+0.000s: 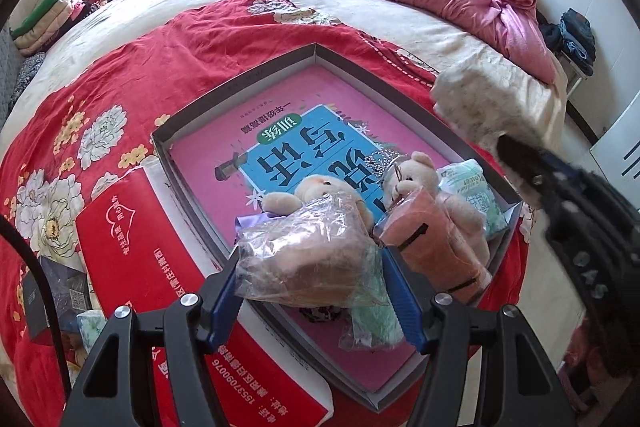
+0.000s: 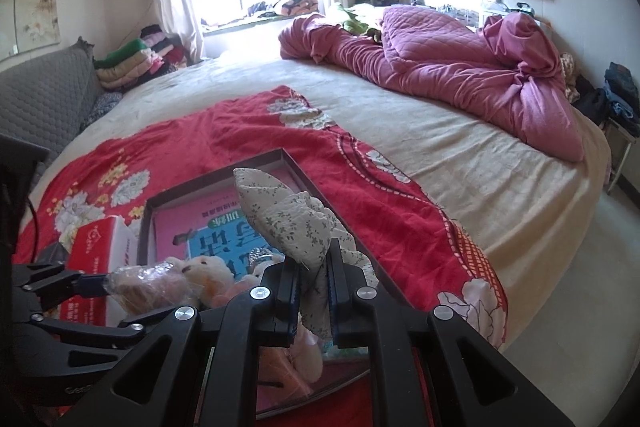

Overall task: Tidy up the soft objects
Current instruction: 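Lower the clear bag into the tray with left tool while right tool lowers the scrunchie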

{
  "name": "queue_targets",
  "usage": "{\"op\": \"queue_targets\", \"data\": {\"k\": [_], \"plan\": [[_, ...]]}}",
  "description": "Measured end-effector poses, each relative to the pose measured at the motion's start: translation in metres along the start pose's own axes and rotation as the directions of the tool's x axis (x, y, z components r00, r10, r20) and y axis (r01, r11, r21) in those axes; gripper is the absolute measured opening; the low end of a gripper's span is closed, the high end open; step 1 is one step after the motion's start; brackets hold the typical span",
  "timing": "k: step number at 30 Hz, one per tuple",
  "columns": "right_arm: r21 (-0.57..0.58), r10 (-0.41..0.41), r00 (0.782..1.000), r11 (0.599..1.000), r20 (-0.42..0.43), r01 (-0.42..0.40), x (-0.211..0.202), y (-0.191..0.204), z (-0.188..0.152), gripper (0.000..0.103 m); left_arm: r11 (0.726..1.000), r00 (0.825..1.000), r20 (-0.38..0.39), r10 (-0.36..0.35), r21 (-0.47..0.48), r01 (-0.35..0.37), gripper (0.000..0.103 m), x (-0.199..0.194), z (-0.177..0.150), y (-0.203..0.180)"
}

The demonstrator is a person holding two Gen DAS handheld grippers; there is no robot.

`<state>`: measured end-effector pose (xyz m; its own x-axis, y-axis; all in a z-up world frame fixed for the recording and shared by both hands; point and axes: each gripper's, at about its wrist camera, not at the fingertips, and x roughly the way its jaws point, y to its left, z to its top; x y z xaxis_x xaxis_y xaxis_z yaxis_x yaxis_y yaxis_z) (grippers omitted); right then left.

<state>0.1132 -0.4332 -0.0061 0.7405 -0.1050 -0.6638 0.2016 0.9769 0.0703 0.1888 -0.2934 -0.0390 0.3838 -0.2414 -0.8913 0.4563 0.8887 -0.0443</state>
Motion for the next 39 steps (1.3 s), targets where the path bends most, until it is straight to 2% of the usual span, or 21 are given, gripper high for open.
{"op": "queue_targets", "data": {"k": [6, 10, 13, 22, 24, 28, 32, 39], "plan": [[-0.031, -0.009, 0.998, 1.000, -0.061, 0.008, 0.026, 0.007, -0.011, 0.015, 1.000, 1.000, -0.006, 0.001, -0.002, -0.001, 0.066, 0.004, 0.001, 0.001], [-0.053, 0.000, 0.997, 0.999, -0.071, -0.004, 0.030, 0.014, -0.015, 0.020, 1.000, 1.000, -0.007, -0.001, 0.001, 0.001, 0.066, 0.005, 0.001, 0.001], [-0.058, 0.016, 0.997, 0.998, -0.077, -0.020, 0.030, 0.017, -0.017, 0.031, 1.000, 1.000, -0.008, -0.001, -0.002, 0.001, 0.066, 0.006, 0.001, 0.002], [-0.051, 0.046, 0.996, 0.997, -0.071, -0.050, 0.022, 0.014, -0.017, 0.035, 1.000, 1.000, -0.009, 0.000, 0.002, 0.000, 0.066, 0.006, 0.001, 0.002], [-0.051, 0.040, 0.997, 0.998, -0.064, -0.043, 0.019, 0.013, -0.017, 0.041, 1.000, 1.000, -0.010, 0.001, 0.003, -0.001, 0.066, 0.006, 0.001, 0.002], [-0.023, 0.062, 0.996, 0.998, -0.056, -0.063, 0.012, 0.007, -0.016, 0.044, 1.000, 1.000, -0.012, 0.006, 0.007, -0.006, 0.066, 0.008, 0.002, 0.002], [-0.012, 0.065, 0.997, 0.998, -0.051, -0.065, 0.007, 0.004, -0.015, 0.051, 1.000, 1.000, -0.015, 0.014, 0.016, -0.014, 0.066, 0.010, 0.003, 0.001], [-0.003, 0.046, 0.998, 0.999, -0.030, -0.046, -0.004, 0.001, -0.014, 0.055, 0.999, 0.999, -0.019, 0.026, 0.029, -0.025, 0.066, 0.013, 0.003, -0.001]]}}
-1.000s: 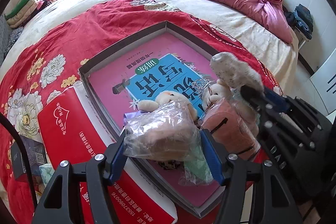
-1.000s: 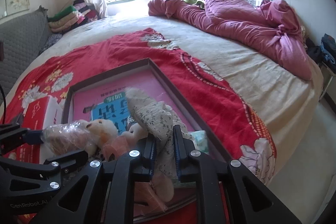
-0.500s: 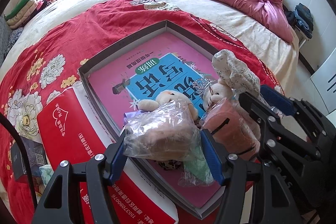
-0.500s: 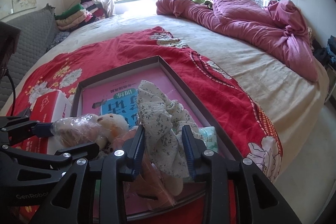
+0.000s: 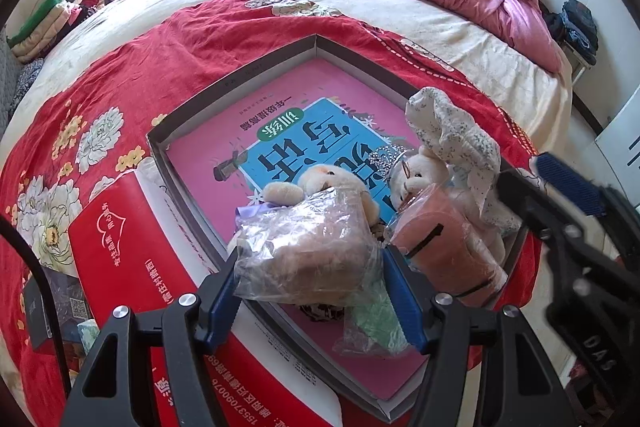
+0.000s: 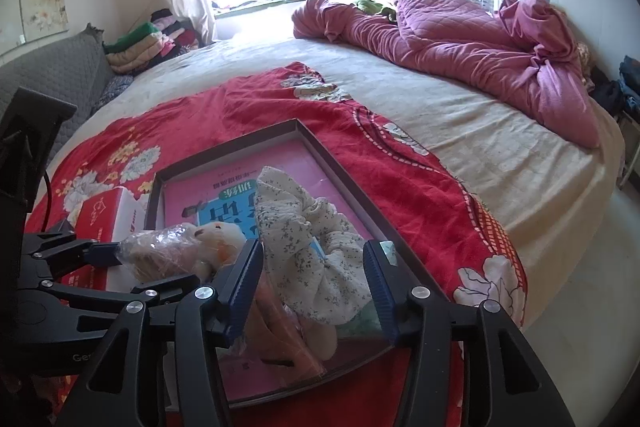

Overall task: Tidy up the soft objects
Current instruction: 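Open the left tool releasing the clear bag while the right tool releases the scrunchie, then withdraw both open tools from the tray down over the remaining pile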

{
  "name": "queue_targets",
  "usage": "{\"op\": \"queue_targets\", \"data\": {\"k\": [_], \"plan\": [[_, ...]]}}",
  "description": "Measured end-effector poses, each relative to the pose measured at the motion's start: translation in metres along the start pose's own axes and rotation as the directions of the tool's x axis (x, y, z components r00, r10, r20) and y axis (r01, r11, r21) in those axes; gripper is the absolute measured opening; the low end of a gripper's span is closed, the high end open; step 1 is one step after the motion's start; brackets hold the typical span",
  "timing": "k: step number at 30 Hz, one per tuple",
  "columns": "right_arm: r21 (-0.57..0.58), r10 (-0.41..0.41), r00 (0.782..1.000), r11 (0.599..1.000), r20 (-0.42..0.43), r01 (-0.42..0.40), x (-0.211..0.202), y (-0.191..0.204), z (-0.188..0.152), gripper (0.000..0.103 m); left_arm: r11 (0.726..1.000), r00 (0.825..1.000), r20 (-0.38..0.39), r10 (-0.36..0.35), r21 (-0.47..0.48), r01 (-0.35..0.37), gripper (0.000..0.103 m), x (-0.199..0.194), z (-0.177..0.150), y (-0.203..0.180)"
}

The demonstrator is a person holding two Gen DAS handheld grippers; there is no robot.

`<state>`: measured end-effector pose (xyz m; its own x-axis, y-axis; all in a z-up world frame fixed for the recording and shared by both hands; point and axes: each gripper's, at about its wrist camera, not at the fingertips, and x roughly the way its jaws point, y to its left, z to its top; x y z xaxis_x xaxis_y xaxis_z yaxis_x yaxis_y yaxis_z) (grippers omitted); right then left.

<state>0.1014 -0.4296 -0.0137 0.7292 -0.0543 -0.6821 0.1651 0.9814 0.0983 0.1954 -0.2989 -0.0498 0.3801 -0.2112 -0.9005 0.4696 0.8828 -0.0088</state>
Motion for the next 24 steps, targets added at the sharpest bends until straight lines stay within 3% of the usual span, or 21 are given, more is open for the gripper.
{"op": "queue_targets", "data": {"k": [7, 11, 15, 20, 24], "plan": [[0.083, -0.014, 0.998, 0.997, 0.067, 0.009, -0.023, -0.018, 0.006, 0.058, 0.999, 1.000, 0.001, -0.027, -0.018, 0.027, 0.070, -0.001, 0.002, 0.003], [0.114, -0.016, 0.995, 0.993, 0.099, 0.004, -0.036, -0.022, 0.011, 0.058, 0.999, 0.998, 0.033, -0.046, -0.017, 0.047, 0.080, -0.014, 0.001, 0.004], [0.118, -0.009, 0.992, 0.993, 0.127, -0.006, -0.049, -0.017, 0.016, 0.065, 0.998, 0.997, 0.059, -0.056, -0.038, 0.058, 0.080, -0.033, -0.002, 0.015], [0.030, 0.071, 0.988, 0.997, 0.140, -0.075, -0.067, 0.018, 0.023, 0.068, 0.995, 0.993, 0.121, -0.014, -0.098, 0.026, 0.080, -0.076, -0.026, 0.052], [-0.081, 0.216, 0.967, 0.975, 0.134, -0.206, -0.078, 0.078, 0.027, 0.070, 0.981, 0.991, 0.113, 0.073, -0.186, -0.051, 0.081, -0.107, -0.068, 0.110]]}}
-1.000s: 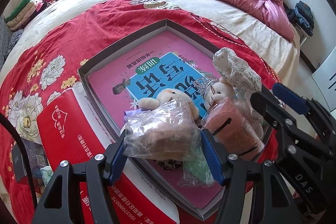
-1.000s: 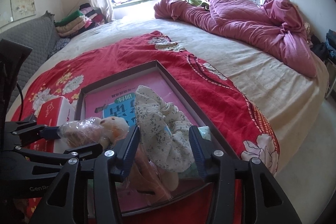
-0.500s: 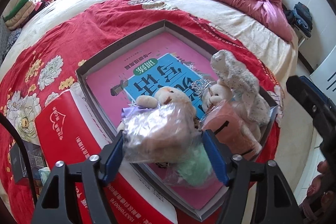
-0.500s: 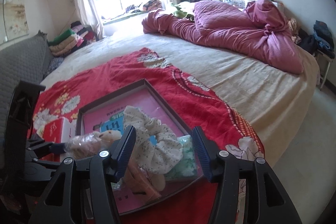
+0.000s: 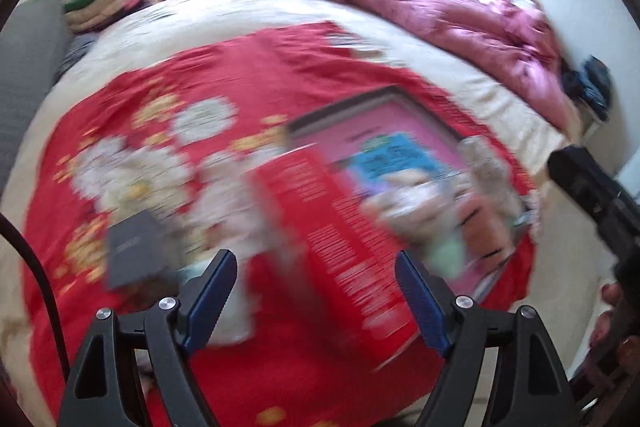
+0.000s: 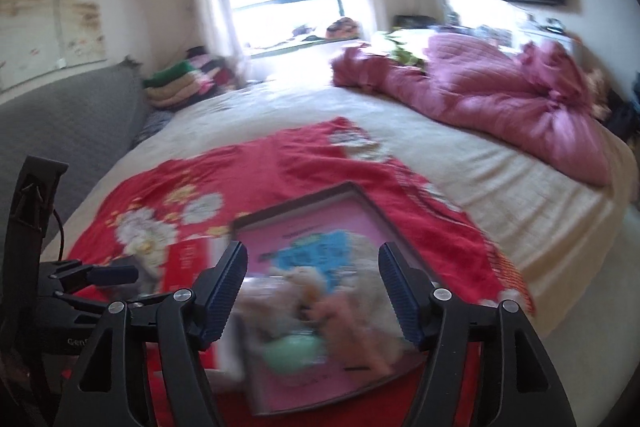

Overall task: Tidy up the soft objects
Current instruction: 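Withdraw both open tools from the tray down over the remaining pile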

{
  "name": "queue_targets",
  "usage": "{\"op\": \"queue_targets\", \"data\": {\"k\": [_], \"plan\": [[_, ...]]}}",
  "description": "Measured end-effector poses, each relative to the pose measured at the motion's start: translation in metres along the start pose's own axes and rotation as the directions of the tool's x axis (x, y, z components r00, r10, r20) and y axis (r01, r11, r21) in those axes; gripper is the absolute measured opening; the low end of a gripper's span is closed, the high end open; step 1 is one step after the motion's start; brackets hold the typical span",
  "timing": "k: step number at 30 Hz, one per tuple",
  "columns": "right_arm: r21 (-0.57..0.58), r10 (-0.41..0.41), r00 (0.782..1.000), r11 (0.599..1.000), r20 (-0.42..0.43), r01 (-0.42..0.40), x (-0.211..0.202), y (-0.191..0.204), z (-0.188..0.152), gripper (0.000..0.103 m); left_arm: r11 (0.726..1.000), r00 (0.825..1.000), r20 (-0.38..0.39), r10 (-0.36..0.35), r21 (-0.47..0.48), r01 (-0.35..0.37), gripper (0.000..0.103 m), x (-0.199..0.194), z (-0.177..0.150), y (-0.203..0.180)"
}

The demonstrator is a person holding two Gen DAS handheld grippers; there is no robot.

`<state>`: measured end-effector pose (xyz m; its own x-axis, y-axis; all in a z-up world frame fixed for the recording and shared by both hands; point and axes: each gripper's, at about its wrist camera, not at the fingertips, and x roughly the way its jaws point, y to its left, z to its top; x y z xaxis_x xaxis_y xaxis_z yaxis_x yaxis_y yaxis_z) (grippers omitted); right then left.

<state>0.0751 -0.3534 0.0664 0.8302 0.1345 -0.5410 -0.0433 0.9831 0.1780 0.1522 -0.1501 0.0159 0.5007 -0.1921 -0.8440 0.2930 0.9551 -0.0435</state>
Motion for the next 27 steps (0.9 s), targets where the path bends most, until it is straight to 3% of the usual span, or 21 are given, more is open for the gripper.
{"op": "queue_targets", "data": {"k": [6, 10, 14, 22, 27], "plan": [[-0.086, 0.173, 0.982, 0.980, -0.077, -0.180, 0.022, 0.093, -0.004, 0.071, 0.989, 0.991, -0.046, 0.124, -0.078, -0.127, 0.081, -0.015, -0.048, 0.091], [-0.115, 0.195, 0.969, 0.970, -0.149, -0.213, 0.041, 0.143, -0.015, 0.071, 0.981, 0.984, -0.089, 0.153, -0.109, -0.163, 0.082, -0.008, -0.075, 0.130], [-0.142, 0.176, 0.958, 0.967, -0.227, -0.211, 0.060, 0.176, -0.028, 0.072, 0.982, 0.986, -0.102, 0.134, -0.124, -0.146, 0.083, 0.001, -0.093, 0.153], [-0.216, 0.031, 0.942, 0.970, -0.334, -0.109, 0.103, 0.202, -0.061, 0.072, 0.990, 0.989, -0.124, 0.075, -0.111, -0.089, 0.085, 0.022, -0.109, 0.167], [-0.241, -0.047, 0.912, 0.969, -0.408, -0.058, 0.133, 0.207, -0.080, 0.072, 0.993, 0.991, -0.123, 0.057, -0.092, -0.069, 0.085, 0.034, -0.111, 0.171]]}}
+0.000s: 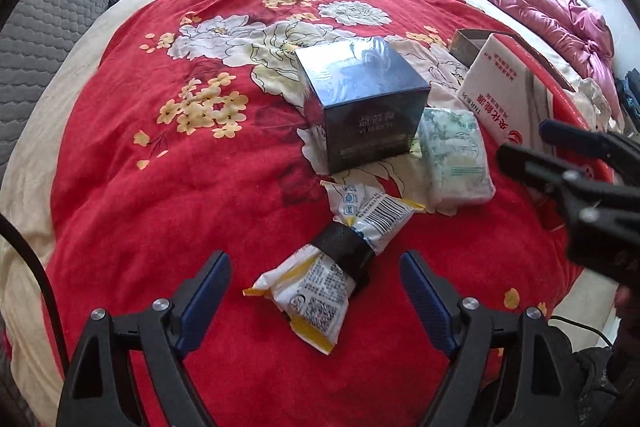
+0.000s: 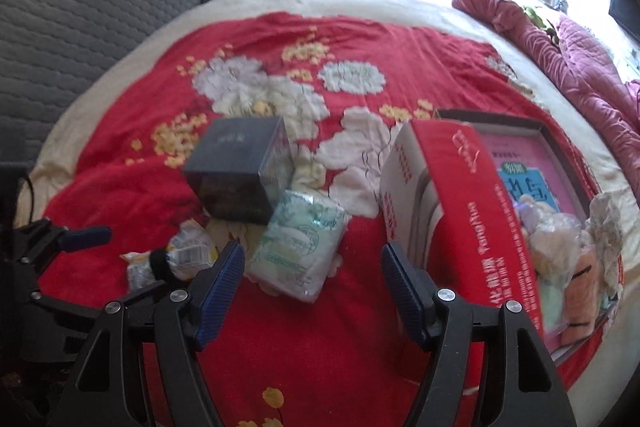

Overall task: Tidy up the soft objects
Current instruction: 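Withdraw both open tools from the tray down over the remaining pile, then grasp the yellow snack packet with left tool while right tool grasps the green tissue pack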

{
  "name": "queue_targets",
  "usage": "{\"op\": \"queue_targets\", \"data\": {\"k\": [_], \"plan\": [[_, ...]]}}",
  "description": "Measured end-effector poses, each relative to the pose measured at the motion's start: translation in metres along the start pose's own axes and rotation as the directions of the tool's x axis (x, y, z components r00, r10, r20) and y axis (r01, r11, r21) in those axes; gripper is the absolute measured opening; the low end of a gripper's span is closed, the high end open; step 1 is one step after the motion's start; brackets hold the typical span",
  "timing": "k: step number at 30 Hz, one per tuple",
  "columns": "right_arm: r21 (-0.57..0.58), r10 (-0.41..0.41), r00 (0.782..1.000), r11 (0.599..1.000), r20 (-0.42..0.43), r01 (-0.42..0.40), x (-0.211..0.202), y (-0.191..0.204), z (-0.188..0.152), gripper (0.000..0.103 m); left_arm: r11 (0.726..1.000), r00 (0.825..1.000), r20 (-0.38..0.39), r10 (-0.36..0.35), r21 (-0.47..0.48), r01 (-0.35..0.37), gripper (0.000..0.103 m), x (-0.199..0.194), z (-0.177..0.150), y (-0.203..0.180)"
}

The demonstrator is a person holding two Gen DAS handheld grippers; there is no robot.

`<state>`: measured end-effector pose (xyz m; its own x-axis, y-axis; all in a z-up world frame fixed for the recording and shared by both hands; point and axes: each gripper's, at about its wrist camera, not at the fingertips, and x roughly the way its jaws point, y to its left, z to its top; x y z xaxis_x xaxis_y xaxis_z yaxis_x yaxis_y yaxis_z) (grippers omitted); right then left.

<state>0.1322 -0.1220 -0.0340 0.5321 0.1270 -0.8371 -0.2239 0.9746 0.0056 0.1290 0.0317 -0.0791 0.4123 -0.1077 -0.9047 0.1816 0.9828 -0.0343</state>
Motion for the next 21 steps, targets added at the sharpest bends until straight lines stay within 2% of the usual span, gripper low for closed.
{"op": "queue_targets", "data": {"k": [5, 10, 19, 21], "plan": [[0.001, -0.024, 0.999, 1.000, -0.045, 0.024, 0.025, 0.012, 0.002, 0.072, 1.000, 1.000, -0.018, -0.002, -0.006, 0.002, 0.085, 0.012, 0.000, 0.006], [0.012, -0.096, 0.990, 0.995, -0.108, 0.098, 0.052, 0.017, 0.004, 0.072, 0.998, 0.997, -0.040, -0.058, -0.023, 0.057, 0.085, 0.022, -0.001, 0.007], [0.085, -0.058, 0.990, 0.994, -0.127, 0.069, 0.075, 0.008, 0.009, 0.072, 0.999, 0.997, -0.067, -0.046, 0.000, 0.046, 0.085, 0.032, -0.002, 0.001], [0.099, -0.028, 0.993, 0.994, -0.117, 0.039, 0.075, 0.008, 0.009, 0.058, 0.999, 0.997, -0.066, -0.045, -0.002, 0.045, 0.085, 0.033, -0.001, 0.001]]}}
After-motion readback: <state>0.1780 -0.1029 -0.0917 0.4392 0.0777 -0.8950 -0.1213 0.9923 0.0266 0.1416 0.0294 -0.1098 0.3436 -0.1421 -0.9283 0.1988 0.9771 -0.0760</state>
